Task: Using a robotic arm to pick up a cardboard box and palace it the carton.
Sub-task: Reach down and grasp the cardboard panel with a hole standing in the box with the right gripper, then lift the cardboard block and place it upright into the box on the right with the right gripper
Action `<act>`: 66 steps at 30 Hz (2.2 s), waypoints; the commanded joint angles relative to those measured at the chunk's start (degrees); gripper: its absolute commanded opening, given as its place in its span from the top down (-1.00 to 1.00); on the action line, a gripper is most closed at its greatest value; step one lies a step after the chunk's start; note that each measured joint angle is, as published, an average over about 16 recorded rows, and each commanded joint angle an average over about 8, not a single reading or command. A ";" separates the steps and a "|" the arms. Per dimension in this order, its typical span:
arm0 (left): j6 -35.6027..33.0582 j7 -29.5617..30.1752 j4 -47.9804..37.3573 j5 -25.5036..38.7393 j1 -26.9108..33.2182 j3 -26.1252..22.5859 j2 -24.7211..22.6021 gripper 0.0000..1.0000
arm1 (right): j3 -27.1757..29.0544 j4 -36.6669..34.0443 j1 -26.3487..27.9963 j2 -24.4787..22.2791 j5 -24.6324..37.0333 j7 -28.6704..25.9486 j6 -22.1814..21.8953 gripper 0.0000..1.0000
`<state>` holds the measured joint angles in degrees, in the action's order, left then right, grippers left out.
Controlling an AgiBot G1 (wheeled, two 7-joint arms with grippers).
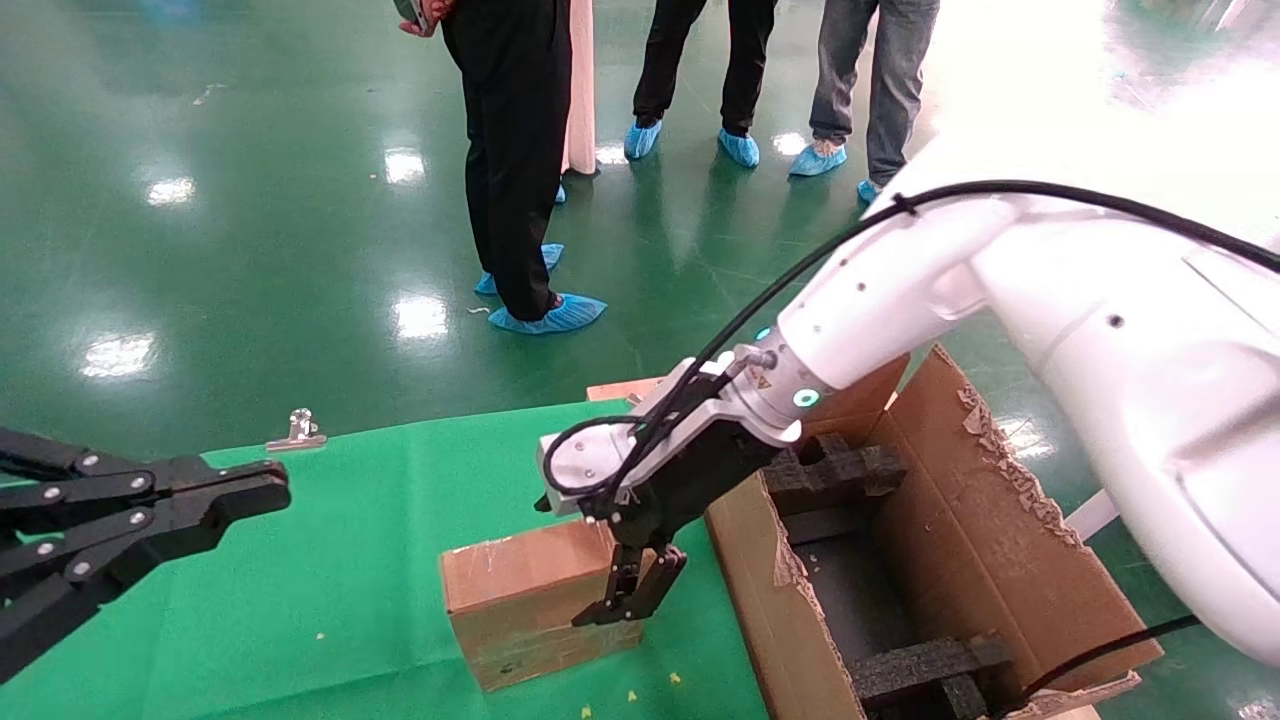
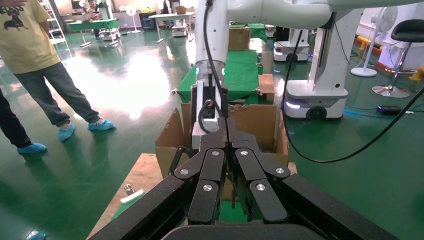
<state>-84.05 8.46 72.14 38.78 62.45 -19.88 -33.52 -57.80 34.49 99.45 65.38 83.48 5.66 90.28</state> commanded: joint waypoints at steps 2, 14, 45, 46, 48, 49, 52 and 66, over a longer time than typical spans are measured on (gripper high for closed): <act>0.00 0.00 0.00 0.00 0.00 0.00 0.00 0.23 | -1.66 -4.07 1.12 2.12 0.86 2.91 -0.07 -1.00; 0.02 -0.01 -0.02 -0.02 -0.01 0.01 0.01 -1.00 | -3.74 -9.23 2.54 4.87 1.66 7.03 -0.27 -0.60; 0.02 -0.01 -0.02 -0.02 -0.01 0.01 0.01 -1.00 | -2.92 -7.68 1.89 3.93 1.20 5.88 -0.11 1.00; 0.02 -0.01 -0.02 -0.02 -0.01 0.01 0.01 -1.00 | -2.92 -7.67 1.88 3.92 1.20 5.87 -0.11 1.00; 0.02 -0.01 -0.02 -0.02 -0.01 0.01 0.01 -1.00 | -2.91 -7.65 1.88 3.91 1.19 5.86 -0.11 1.00; 0.02 -0.01 -0.02 -0.02 -0.01 0.01 0.01 -1.00 | -2.91 -7.64 1.87 3.91 1.19 5.85 -0.11 1.00; 0.02 -0.01 -0.02 -0.02 -0.01 0.01 0.01 -1.00 | -2.89 -7.61 1.87 3.90 1.18 5.84 -0.11 1.00; 0.02 -0.01 -0.02 -0.02 -0.01 0.00 0.01 -1.00 | -2.70 -7.90 3.10 3.24 0.16 5.84 0.02 1.00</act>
<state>-84.03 8.45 72.12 38.76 62.44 -19.87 -33.51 -60.56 26.16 104.06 68.14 83.12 11.38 90.51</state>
